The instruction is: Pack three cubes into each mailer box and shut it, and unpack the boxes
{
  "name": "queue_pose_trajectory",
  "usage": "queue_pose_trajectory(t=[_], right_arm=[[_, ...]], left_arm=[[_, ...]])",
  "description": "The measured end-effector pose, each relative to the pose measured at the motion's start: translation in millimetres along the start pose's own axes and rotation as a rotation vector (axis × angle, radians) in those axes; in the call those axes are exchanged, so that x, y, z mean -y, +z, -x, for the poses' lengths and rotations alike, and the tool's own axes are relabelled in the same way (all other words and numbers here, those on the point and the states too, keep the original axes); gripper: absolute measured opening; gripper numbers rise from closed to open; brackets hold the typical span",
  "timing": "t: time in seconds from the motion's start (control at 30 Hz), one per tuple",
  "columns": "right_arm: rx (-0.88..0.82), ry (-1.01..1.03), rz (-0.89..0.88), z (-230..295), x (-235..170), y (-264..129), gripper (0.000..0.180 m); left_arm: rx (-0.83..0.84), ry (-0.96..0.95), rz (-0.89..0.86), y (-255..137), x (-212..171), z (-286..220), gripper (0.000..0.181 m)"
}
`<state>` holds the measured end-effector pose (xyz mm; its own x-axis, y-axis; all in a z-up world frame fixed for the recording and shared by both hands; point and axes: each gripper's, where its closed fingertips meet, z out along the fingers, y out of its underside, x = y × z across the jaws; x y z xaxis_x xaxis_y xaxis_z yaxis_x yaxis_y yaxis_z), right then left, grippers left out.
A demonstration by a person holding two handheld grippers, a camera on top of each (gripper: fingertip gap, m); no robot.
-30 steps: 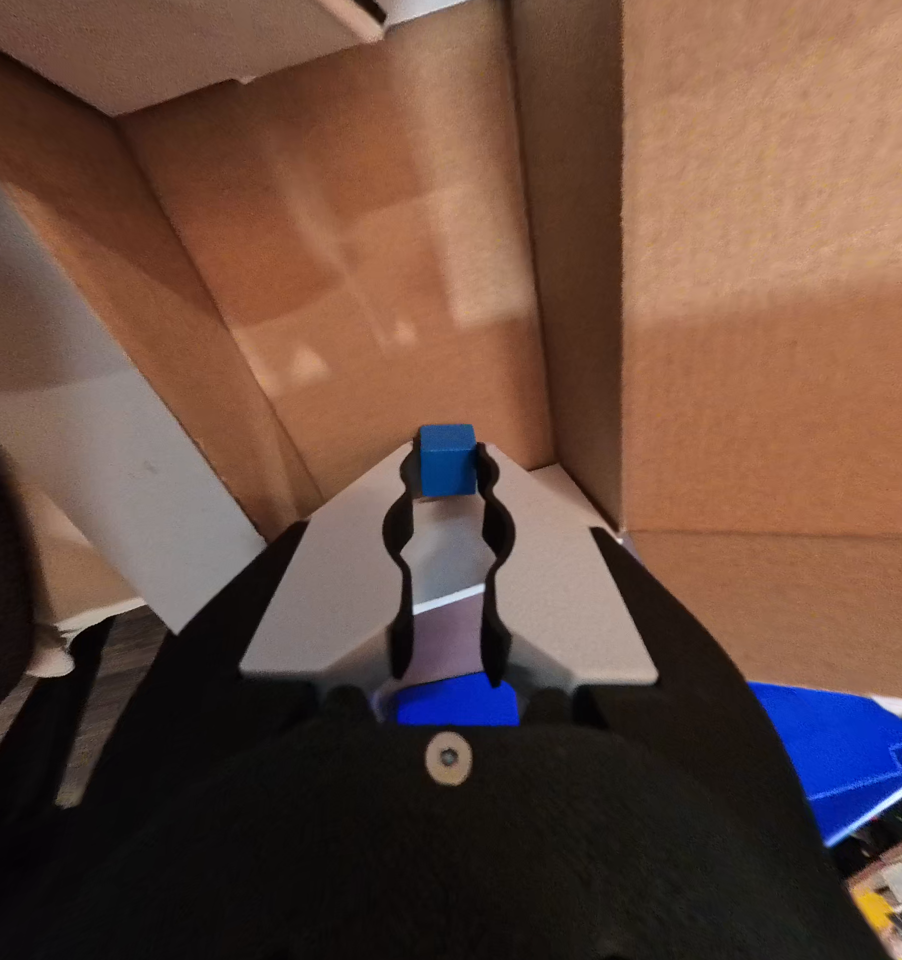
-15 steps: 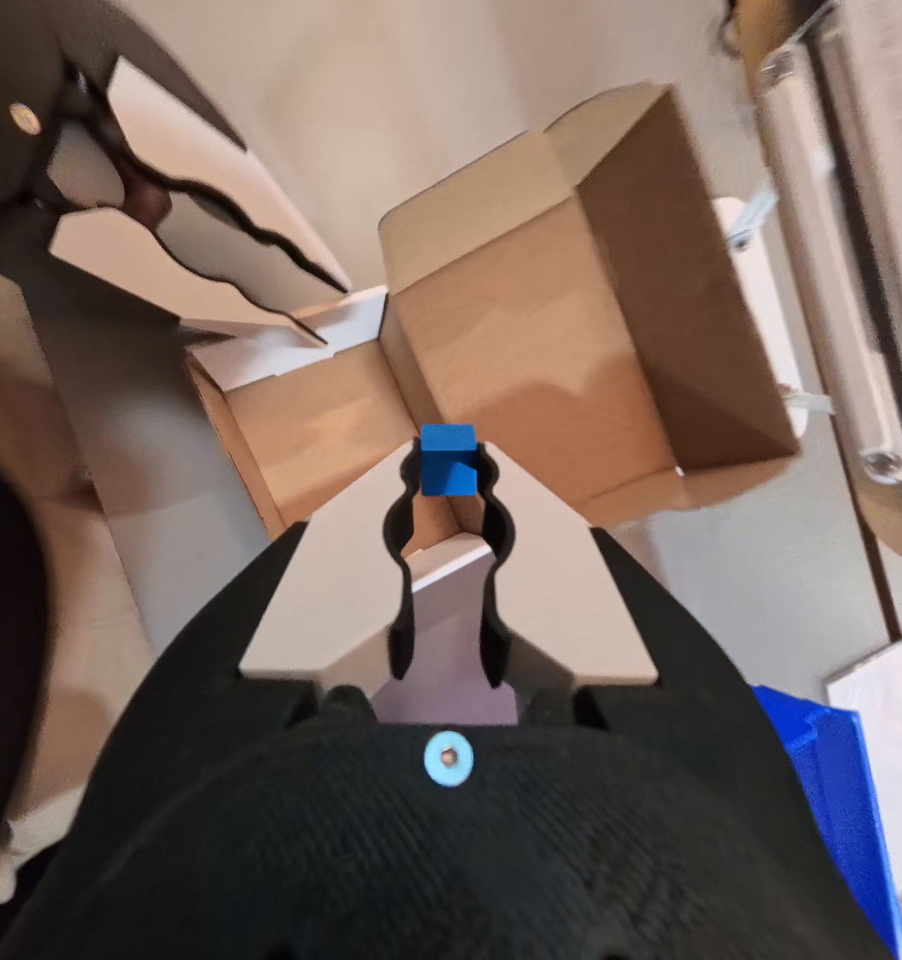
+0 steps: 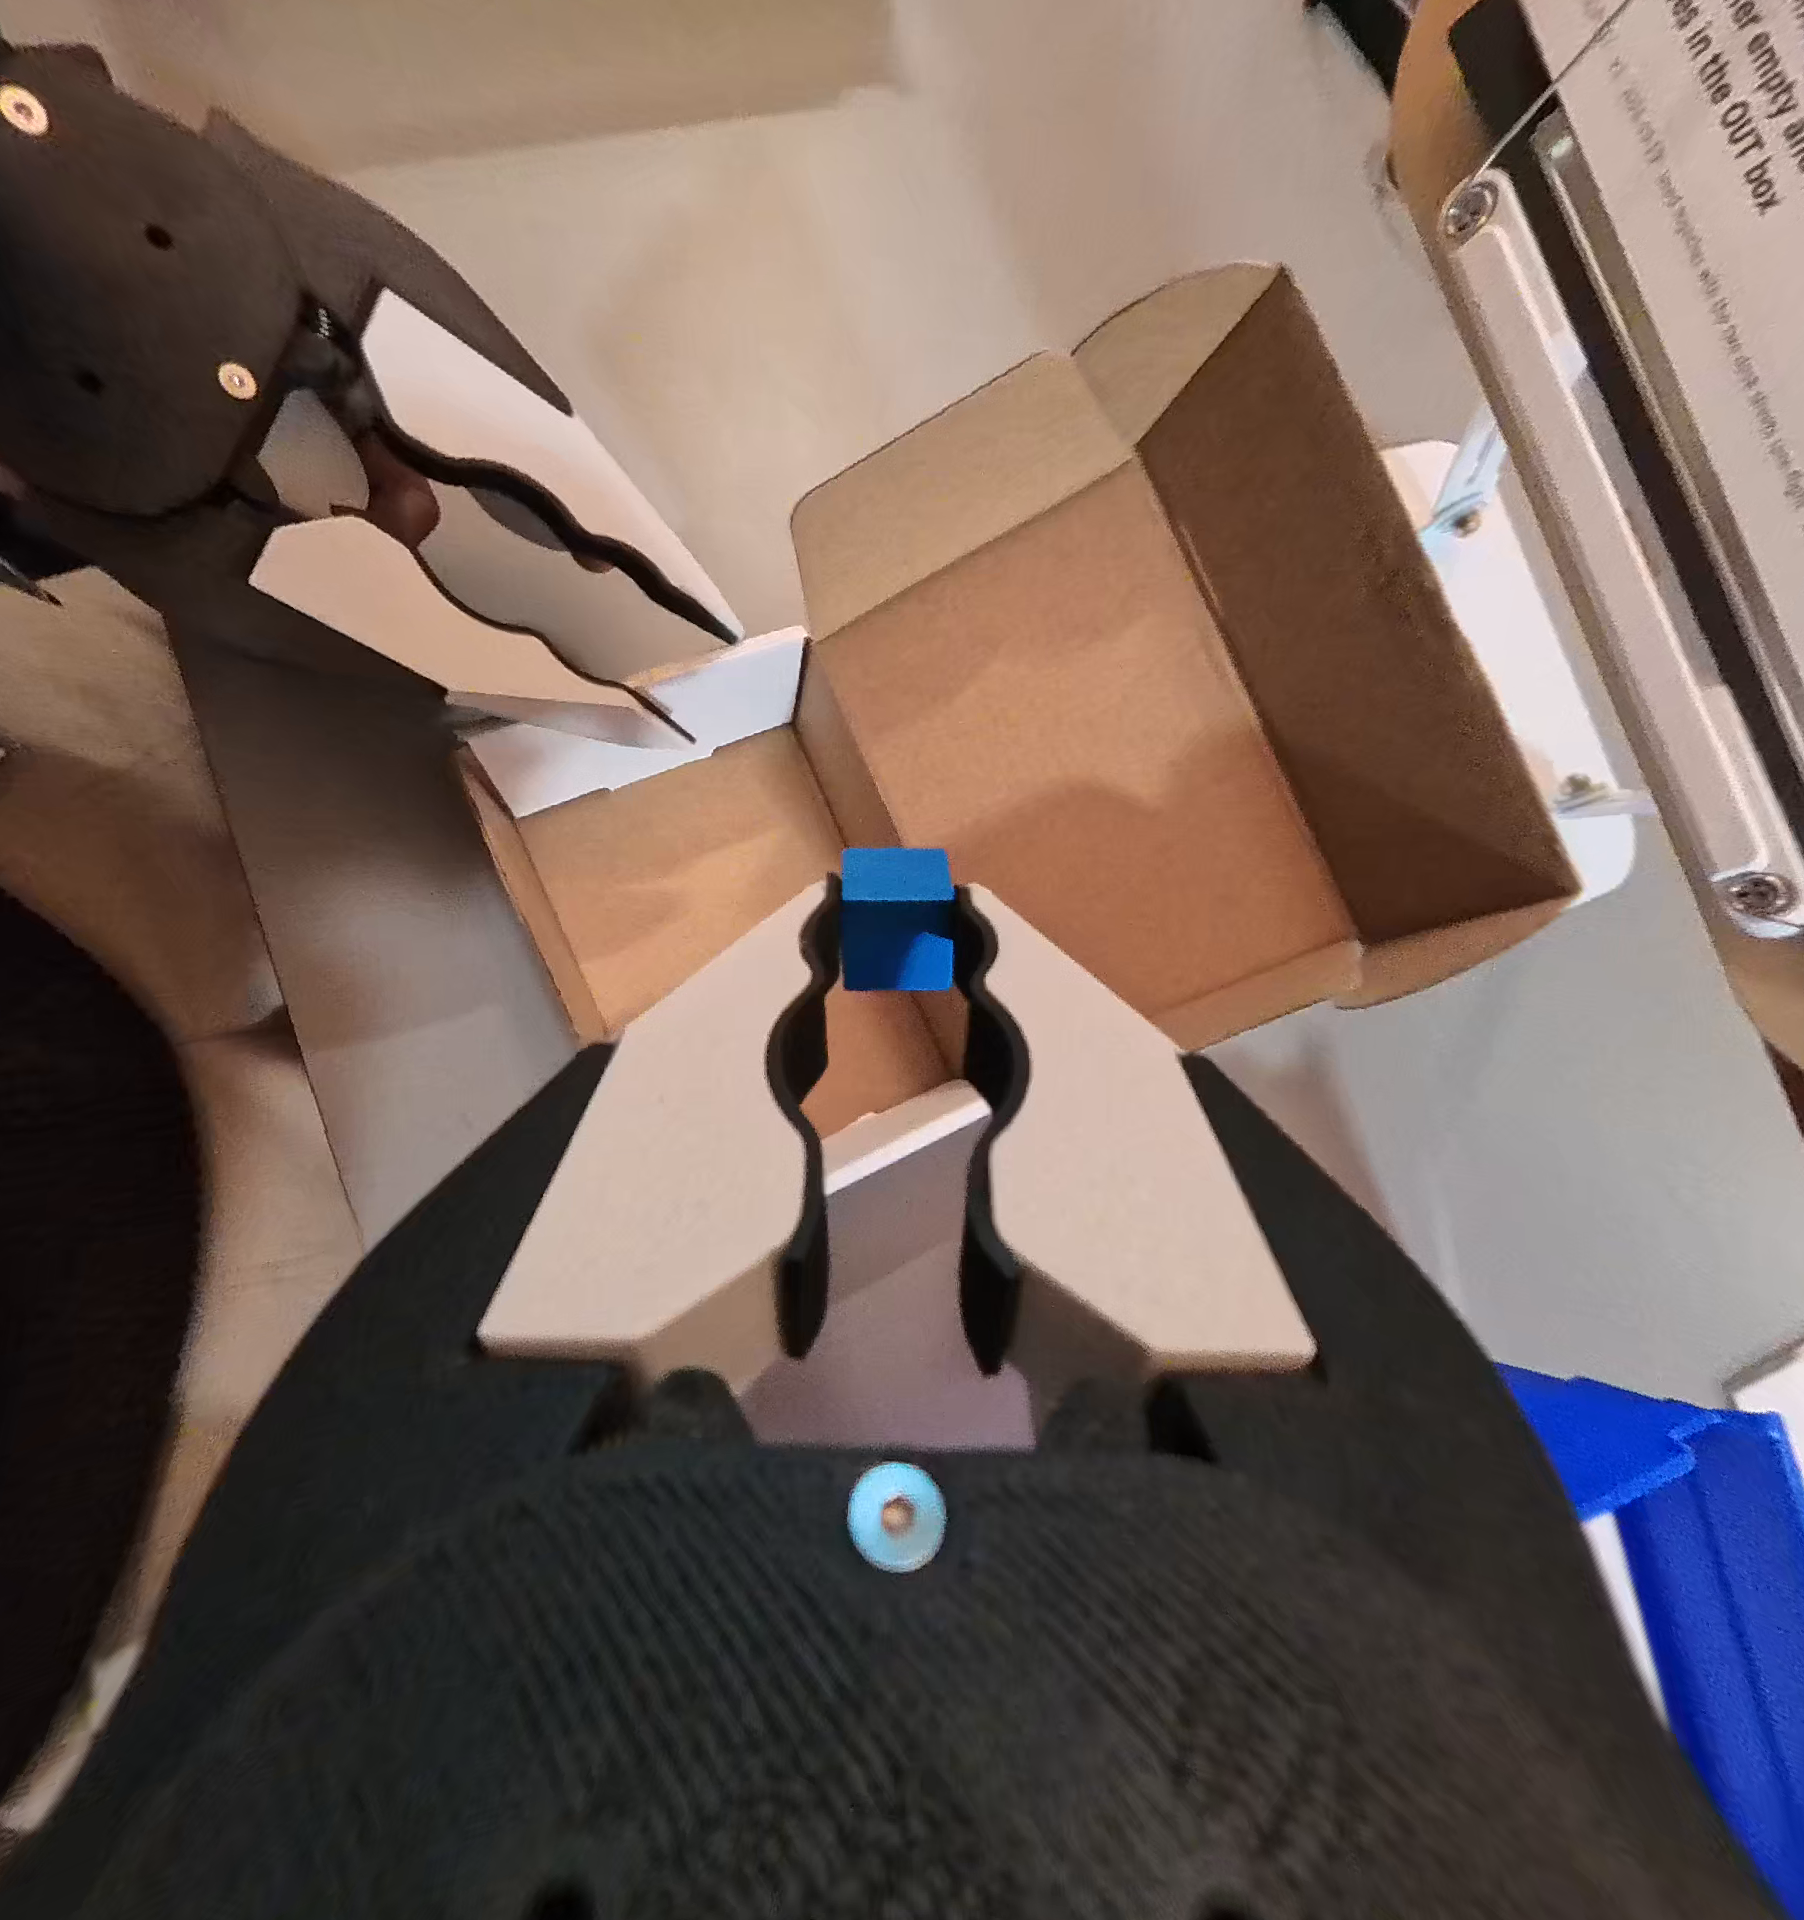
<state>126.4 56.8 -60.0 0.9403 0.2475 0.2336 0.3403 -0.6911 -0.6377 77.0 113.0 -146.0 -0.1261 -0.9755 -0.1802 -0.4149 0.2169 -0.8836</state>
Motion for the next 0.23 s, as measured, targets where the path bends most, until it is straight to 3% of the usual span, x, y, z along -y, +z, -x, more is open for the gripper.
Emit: queue_pose_trajectory(t=[0.03,0.23], right_arm=[[-0.010,-0.010,0.001,-0.5,0.3,-0.5,0.019],[-0.016,0.009,-0.043,-6.1,6.3,-14.7,0.019]], left_arm=[[0.000,0.001,0.002,0.2,-0.3,-0.1,0.030],[0.002,0.005,0.004,0.4,-0.5,-0.3,0.030]])
